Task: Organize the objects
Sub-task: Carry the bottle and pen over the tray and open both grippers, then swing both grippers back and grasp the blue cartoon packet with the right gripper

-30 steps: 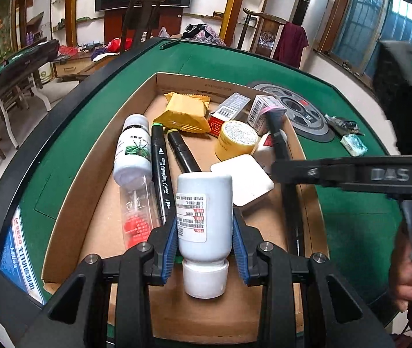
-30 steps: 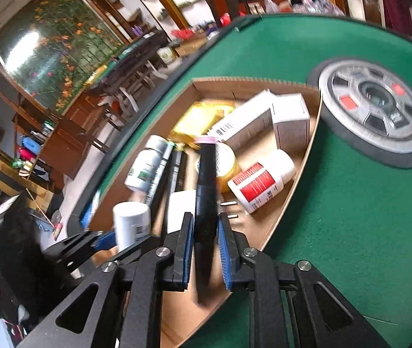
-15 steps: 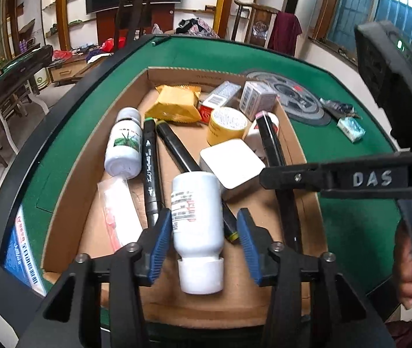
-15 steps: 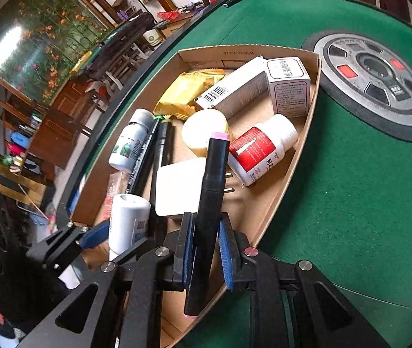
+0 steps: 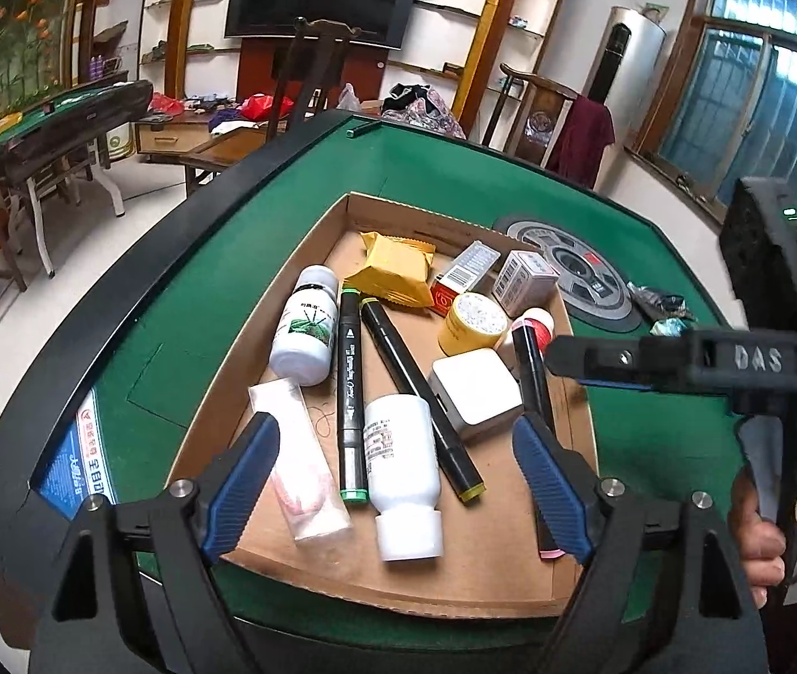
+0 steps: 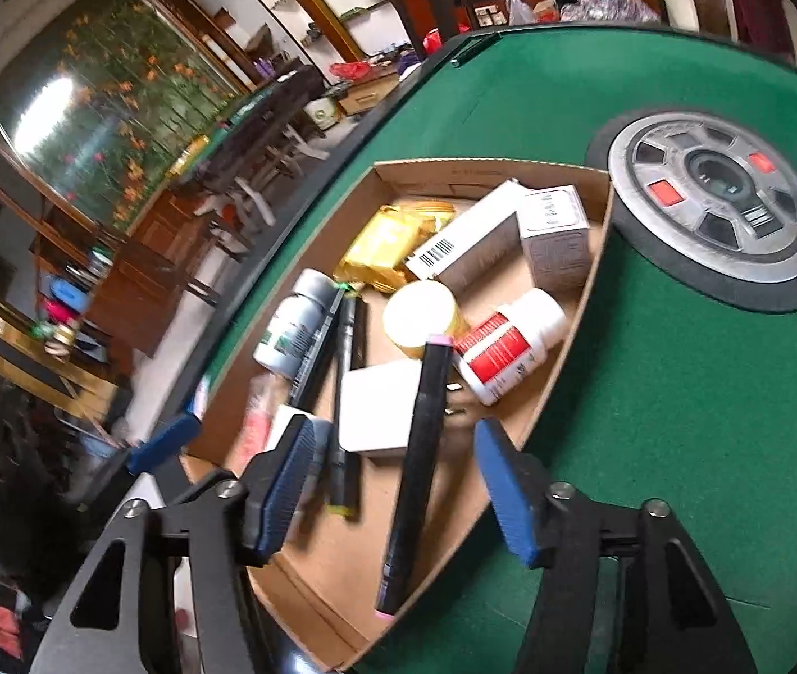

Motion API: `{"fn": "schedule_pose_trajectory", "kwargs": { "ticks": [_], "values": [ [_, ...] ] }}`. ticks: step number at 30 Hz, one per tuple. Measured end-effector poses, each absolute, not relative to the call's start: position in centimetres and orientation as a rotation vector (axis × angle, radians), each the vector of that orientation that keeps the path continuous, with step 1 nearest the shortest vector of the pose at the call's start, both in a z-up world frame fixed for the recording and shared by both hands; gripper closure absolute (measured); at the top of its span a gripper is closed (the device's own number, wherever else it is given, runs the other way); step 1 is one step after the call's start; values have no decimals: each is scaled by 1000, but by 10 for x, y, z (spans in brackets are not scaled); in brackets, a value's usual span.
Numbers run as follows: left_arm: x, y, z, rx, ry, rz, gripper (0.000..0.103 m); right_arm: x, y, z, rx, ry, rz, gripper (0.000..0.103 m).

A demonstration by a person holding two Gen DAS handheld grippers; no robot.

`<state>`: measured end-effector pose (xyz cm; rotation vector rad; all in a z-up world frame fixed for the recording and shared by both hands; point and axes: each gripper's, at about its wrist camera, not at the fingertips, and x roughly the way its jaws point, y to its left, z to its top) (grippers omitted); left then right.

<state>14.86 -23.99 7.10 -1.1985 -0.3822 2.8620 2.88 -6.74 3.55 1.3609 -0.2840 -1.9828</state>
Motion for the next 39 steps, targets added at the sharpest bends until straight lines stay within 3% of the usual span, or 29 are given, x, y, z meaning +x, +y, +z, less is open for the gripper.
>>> {"fn": "schedule_pose_trajectory", "kwargs": {
  "ticks": [7,11,18,26,32,39],
  "values": [
    [151,-242,72,-1174,-440,2860,18,-6,-78,9,1456,-480,-1856,35],
    [151,-242,72,-1183,-451,2850,18,-19,-84,18,1413,-381,-2014,35],
    [148,-236,75,-1193,-440,2843,17,-11,-57,43,1333,-375,-2061,30],
    [132,-188,104,-1089,-371,2742,16,2,69,92,1156,-366,-2465,16],
    [114,-125,107,-1093,-246,2664,13,-4,168,82,1201,-453,-2682,14],
    [106,-90,94,-1148,-161,2613,13,-18,193,38,1384,-218,-2747,14]
  ]
}}
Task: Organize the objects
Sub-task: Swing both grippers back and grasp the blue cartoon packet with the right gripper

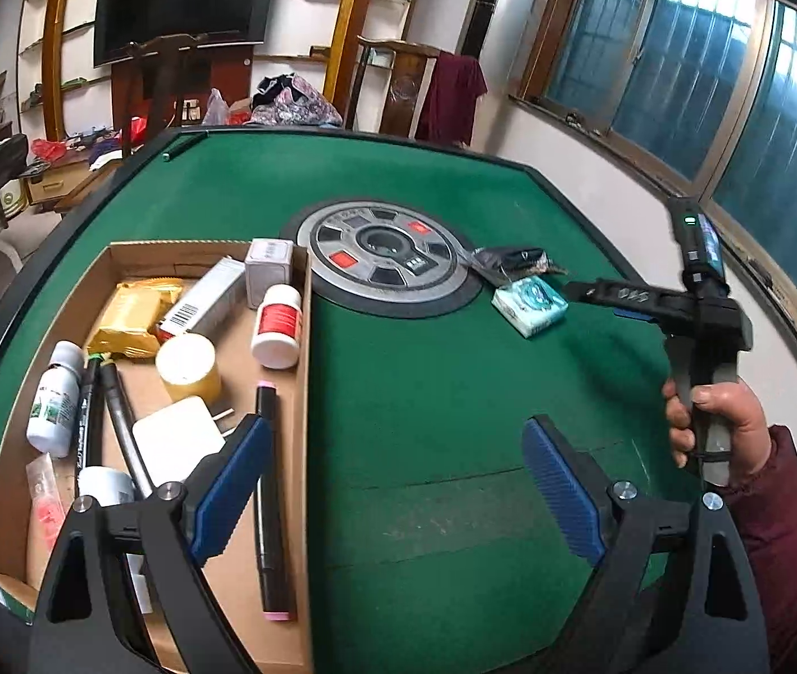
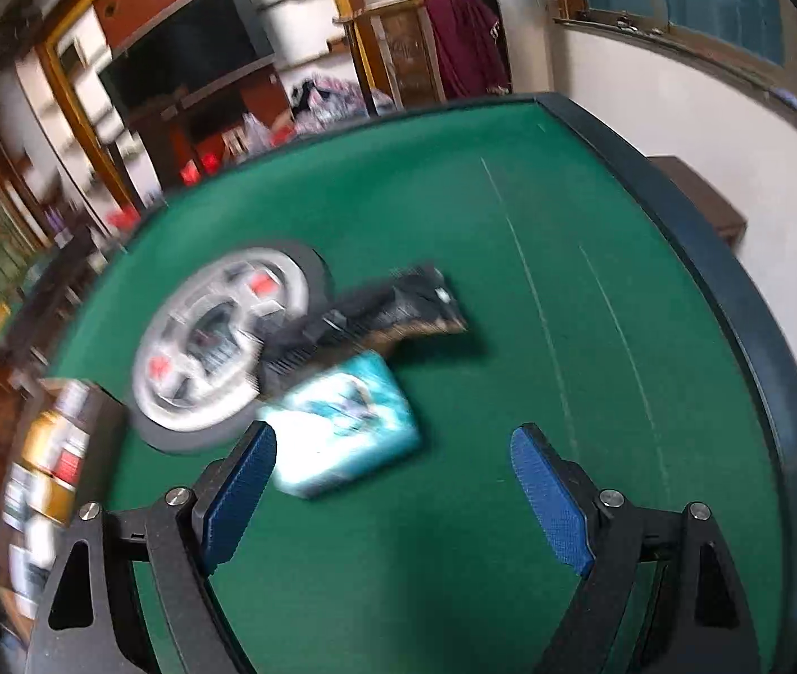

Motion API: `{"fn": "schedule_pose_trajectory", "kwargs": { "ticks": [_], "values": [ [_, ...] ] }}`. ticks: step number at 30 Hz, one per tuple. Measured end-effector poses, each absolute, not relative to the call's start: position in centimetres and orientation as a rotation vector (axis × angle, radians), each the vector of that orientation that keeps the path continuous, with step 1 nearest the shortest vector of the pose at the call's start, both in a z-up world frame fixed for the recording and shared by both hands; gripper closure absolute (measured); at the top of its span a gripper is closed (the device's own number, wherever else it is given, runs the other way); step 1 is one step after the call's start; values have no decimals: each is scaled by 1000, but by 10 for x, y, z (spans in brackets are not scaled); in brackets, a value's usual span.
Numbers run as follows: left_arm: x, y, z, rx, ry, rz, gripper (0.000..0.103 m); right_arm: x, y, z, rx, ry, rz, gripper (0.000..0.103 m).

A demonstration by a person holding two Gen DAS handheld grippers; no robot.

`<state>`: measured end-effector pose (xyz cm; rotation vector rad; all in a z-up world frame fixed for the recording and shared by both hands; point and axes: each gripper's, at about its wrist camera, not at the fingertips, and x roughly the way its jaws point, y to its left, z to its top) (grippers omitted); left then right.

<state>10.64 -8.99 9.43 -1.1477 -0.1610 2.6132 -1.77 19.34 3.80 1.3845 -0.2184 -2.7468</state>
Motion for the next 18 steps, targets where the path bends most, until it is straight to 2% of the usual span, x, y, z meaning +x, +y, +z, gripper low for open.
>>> {"fn": "schedule_pose_trajectory", "kwargs": {
  "ticks": [2,7,15,18],
  "values": [
    [108,-91,95,-1150,-151,2632,13,-23,191,31,1409,-175,-2736,14],
    [108,-95,95,-1170,-86,2735,13,-34,187,20,1418,-236,-2695,13],
    [110,-93,93,-1188,87,2859,13,-55,156,8,1467,-140,-2654,12],
    [110,-91,92,-1195,137,2873,13,-56,136,4,1472,-40,-2639,12]
  ]
}}
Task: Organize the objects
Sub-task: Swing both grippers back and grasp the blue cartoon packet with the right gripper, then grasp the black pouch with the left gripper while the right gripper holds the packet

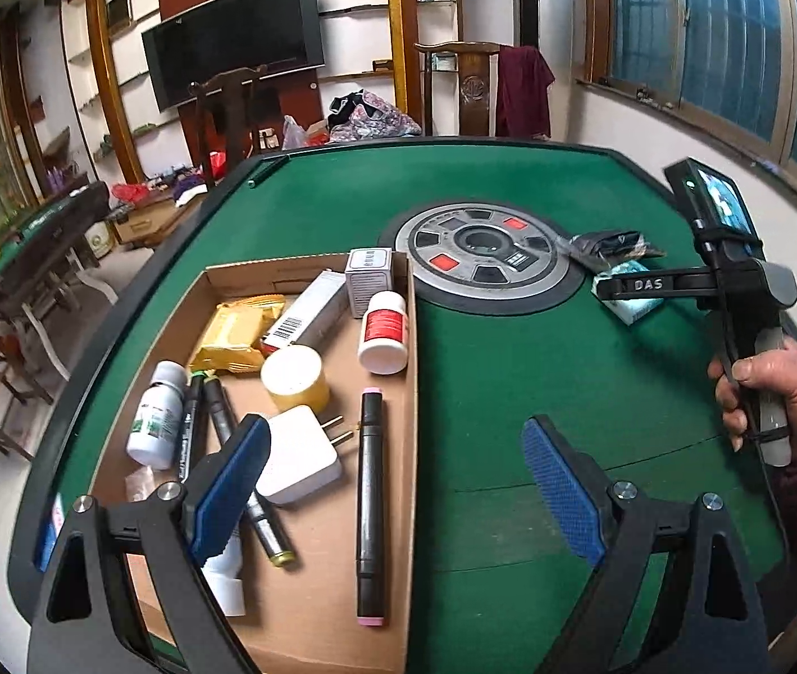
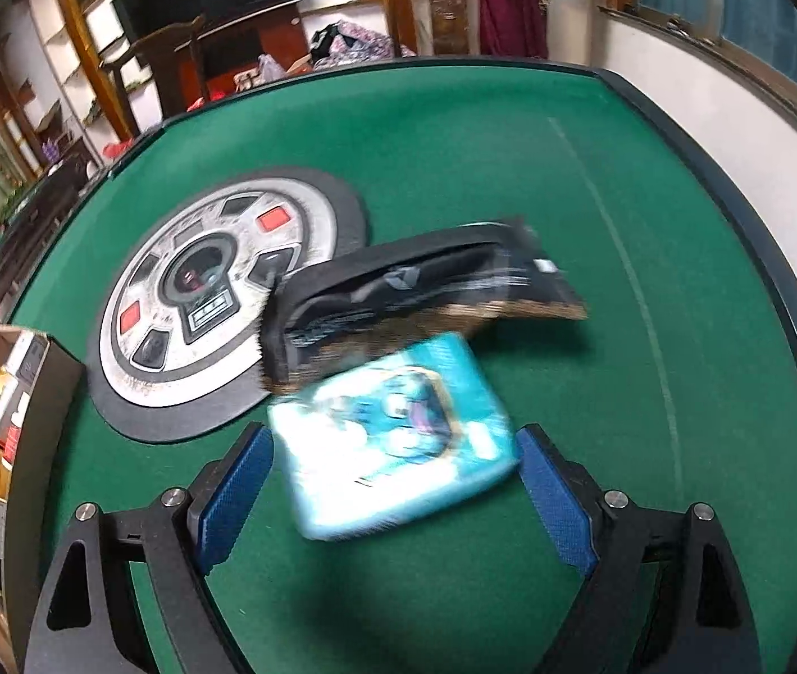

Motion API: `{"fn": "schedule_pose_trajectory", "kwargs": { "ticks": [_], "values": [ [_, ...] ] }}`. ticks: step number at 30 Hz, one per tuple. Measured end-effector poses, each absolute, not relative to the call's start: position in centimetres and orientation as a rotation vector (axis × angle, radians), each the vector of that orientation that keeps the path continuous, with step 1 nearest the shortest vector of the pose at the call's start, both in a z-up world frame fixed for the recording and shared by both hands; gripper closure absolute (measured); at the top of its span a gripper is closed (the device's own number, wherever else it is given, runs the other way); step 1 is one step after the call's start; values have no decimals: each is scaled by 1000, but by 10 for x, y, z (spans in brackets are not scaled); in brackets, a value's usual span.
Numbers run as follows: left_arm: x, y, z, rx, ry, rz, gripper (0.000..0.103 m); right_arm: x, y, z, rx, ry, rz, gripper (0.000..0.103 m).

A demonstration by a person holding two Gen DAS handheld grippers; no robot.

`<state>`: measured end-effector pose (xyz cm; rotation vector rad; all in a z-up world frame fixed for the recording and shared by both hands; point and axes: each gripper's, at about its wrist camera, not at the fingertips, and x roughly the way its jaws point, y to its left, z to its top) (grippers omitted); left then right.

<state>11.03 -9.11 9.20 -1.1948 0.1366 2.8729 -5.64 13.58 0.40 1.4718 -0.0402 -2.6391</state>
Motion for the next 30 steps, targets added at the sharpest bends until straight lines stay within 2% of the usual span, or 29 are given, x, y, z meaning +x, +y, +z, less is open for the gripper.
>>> {"fn": "schedule_pose_trajectory", "kwargs": {
  "ticks": [2,4,9,19,24,30],
  "values": [
    [110,-90,91,-1200,164,2880,13,-55,121,1,1466,57,-2630,13],
    [109,-91,89,-1212,170,2880,12,-47,107,0,1428,171,-2643,24],
    [107,-92,85,-1243,165,2875,13,-33,99,0,1418,219,-2611,24],
    [104,-85,82,-1268,183,2850,13,2,136,-2,1456,157,-2588,24],
    [90,-73,85,-1262,161,2772,13,-9,174,1,1470,30,-2651,24],
    [43,-23,119,-987,329,2730,13,-19,211,6,1410,-171,-2723,24]
  ]
}}
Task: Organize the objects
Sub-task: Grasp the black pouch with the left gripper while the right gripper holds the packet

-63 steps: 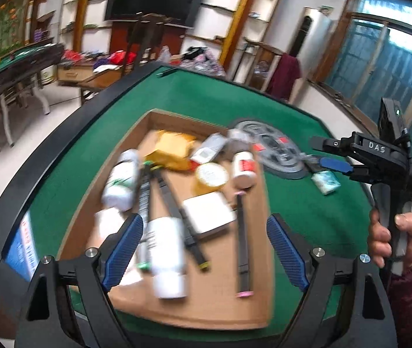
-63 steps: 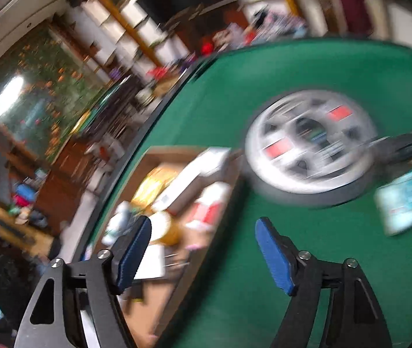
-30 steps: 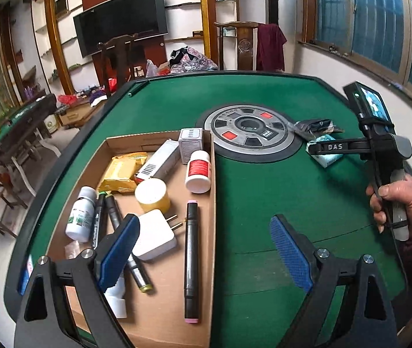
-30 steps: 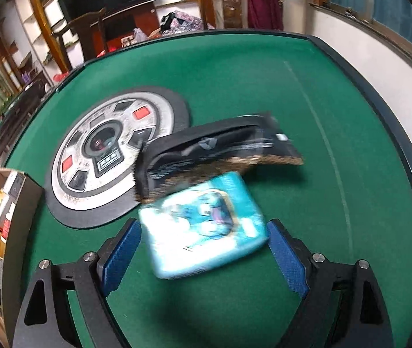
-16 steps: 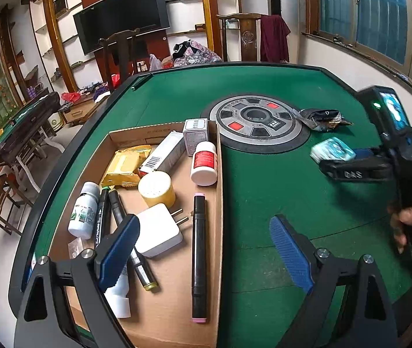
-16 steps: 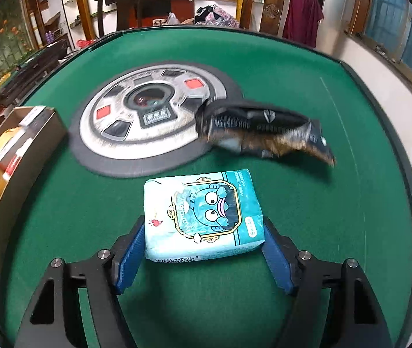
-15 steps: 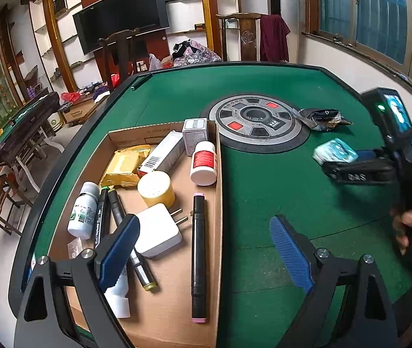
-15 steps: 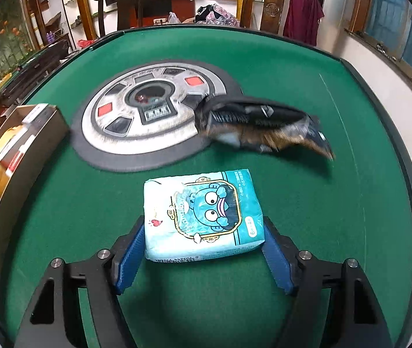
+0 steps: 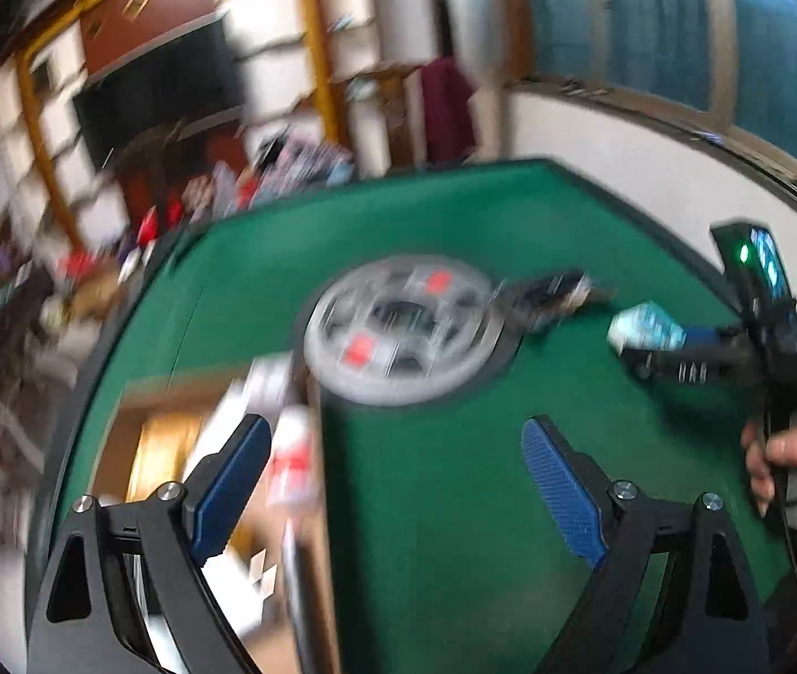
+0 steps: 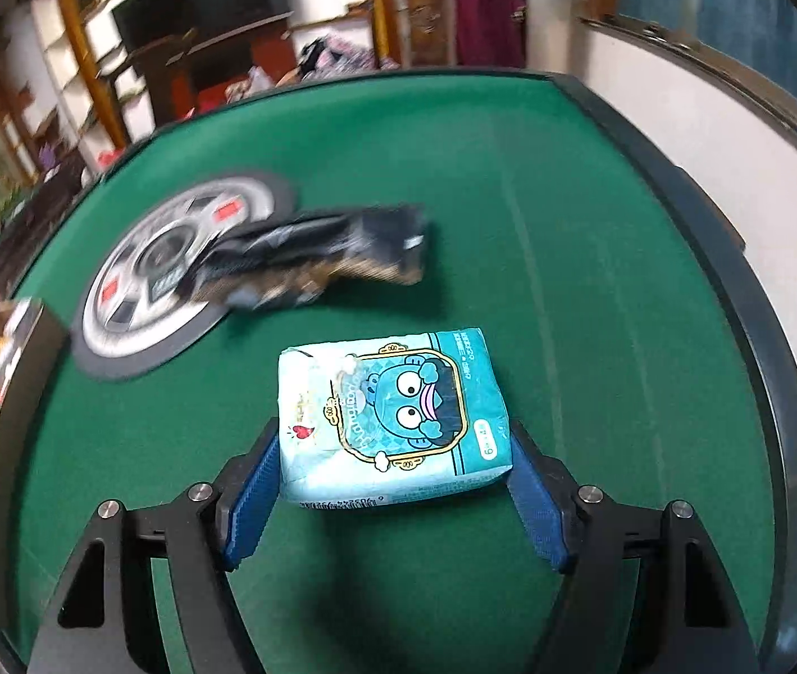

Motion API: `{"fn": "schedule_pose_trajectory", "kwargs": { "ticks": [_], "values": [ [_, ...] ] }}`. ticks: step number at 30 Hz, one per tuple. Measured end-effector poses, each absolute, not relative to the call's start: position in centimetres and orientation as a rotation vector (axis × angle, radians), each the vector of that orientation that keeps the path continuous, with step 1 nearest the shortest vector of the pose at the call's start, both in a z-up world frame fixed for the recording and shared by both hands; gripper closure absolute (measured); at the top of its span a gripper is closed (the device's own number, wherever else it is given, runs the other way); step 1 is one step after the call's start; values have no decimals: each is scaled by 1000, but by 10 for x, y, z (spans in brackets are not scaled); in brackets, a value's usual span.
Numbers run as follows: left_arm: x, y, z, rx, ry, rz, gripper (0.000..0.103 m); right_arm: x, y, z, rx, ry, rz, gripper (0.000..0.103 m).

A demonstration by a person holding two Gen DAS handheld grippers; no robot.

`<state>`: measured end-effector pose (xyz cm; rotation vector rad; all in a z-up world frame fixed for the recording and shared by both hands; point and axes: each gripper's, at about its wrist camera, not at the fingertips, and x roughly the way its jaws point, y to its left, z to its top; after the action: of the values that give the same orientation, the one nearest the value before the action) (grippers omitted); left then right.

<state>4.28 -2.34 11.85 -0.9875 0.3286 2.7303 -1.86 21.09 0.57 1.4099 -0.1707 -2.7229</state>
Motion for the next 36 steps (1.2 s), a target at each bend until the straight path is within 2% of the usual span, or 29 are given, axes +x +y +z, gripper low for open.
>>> {"fn": "schedule_pose_trajectory", "kwargs": {
  "ticks": [3,6,12,22,29,31,32,33,36],
  "values": [
    [6,18,118,-881,431,2627,13,-16,222,6,1391,-241,-2726,24],
    [-27,50,103,-929,466,2516,13,-16,229,6,1388,-281,-2738,23],
    [-71,103,69,-921,703,2417,13,-15,235,8,1406,-358,-2712,23],
    [-119,136,27,-979,718,2280,13,-15,257,11,1440,-501,-2763,23],
    [-123,149,11,-995,712,2218,13,-16,263,10,1435,-548,-2781,23],
    [-125,149,12,-1024,684,2221,26,-14,262,9,1432,-547,-2785,23],
    [-124,147,13,-1030,667,2216,47,-13,262,9,1432,-544,-2787,23],
    [-124,146,14,-1049,660,2223,55,-13,262,9,1432,-539,-2790,23],
    [-115,148,15,-1057,668,2249,60,-13,259,9,1433,-511,-2800,23]
  ]
}}
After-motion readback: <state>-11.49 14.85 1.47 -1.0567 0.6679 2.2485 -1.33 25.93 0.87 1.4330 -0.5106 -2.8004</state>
